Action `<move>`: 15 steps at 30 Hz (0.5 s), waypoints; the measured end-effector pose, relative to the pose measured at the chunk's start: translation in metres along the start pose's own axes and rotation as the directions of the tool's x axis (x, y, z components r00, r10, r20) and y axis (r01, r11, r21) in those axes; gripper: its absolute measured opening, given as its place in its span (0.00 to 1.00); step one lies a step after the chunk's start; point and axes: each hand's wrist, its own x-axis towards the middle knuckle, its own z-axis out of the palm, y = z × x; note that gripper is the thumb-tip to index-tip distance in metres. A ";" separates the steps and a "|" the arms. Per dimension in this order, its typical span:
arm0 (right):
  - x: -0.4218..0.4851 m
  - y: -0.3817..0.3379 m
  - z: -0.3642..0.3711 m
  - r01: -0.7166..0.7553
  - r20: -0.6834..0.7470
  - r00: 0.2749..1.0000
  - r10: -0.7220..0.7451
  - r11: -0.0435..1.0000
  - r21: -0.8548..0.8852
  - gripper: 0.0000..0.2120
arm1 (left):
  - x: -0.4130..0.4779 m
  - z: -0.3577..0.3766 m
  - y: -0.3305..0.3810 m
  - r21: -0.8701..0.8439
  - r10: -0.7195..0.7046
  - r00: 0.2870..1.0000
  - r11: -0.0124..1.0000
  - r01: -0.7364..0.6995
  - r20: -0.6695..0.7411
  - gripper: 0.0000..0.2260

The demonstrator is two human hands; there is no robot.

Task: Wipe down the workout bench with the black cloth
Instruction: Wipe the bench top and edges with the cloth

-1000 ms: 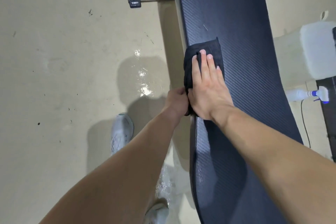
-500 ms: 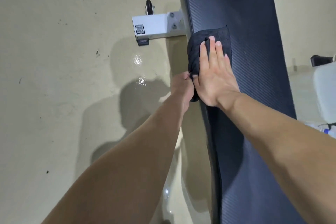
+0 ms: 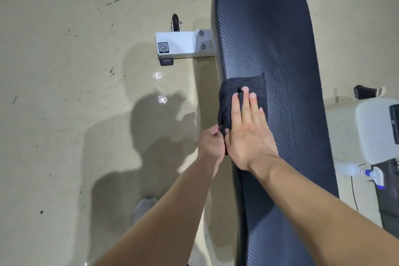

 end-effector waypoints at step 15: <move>0.103 -0.003 -0.057 0.072 -0.070 0.995 -0.069 0.997 0.033 0.38 | 0.078 0.015 0.083 0.086 -0.010 0.998 0.996 0.016 -0.069 0.17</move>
